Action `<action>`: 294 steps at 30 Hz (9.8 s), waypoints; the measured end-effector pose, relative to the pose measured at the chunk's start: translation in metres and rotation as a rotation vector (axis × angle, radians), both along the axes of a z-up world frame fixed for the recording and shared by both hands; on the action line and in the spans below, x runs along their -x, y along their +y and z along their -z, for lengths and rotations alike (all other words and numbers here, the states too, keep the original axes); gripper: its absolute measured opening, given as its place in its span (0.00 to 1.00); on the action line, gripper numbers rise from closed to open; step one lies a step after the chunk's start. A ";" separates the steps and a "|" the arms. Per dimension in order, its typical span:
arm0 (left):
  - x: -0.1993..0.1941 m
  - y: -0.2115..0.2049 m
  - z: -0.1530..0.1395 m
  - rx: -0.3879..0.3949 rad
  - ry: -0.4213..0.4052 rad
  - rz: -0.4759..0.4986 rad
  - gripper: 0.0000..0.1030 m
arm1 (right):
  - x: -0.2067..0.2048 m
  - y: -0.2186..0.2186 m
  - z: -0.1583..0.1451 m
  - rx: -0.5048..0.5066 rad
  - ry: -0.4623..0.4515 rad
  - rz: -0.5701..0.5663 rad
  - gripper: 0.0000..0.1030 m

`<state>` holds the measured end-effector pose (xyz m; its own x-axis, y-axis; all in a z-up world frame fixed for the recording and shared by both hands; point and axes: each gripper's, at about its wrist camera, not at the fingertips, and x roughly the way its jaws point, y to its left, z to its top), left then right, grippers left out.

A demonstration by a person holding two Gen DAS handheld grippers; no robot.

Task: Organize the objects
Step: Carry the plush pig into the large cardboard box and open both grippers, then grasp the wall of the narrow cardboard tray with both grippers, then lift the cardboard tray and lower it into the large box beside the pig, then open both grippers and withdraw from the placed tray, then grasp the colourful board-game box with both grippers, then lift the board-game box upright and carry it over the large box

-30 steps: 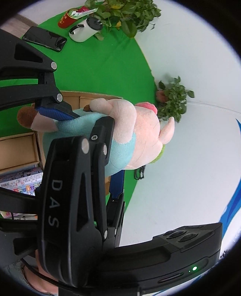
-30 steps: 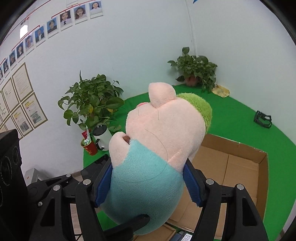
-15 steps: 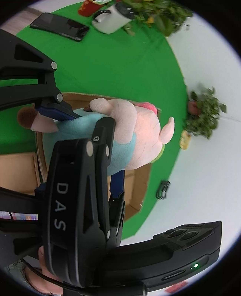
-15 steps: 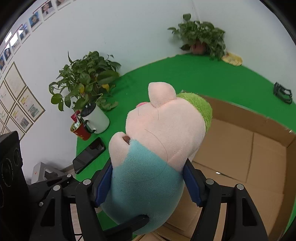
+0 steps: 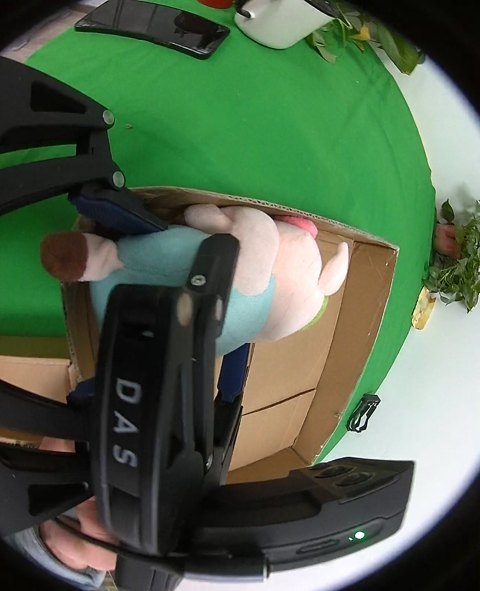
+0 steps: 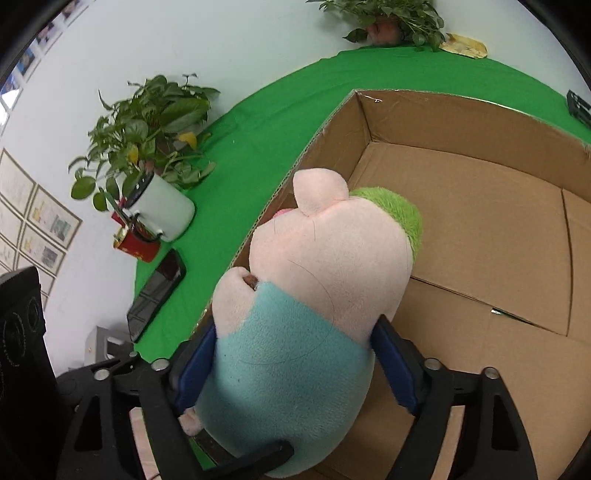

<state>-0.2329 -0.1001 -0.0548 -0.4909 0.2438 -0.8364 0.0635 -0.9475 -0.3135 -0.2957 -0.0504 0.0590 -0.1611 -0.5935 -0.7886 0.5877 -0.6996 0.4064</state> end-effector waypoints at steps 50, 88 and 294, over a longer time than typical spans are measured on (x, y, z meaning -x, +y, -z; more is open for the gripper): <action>-0.184 0.097 -0.106 0.267 0.534 -0.004 0.81 | -0.302 0.253 -0.117 -0.220 0.593 0.414 0.99; -0.177 0.061 0.029 -0.100 -0.004 0.112 0.19 | -0.325 0.154 -0.003 -0.242 0.160 0.019 0.33; -0.082 0.160 -0.159 0.017 0.483 0.234 0.59 | -0.258 0.245 -0.141 -0.004 0.516 0.430 0.64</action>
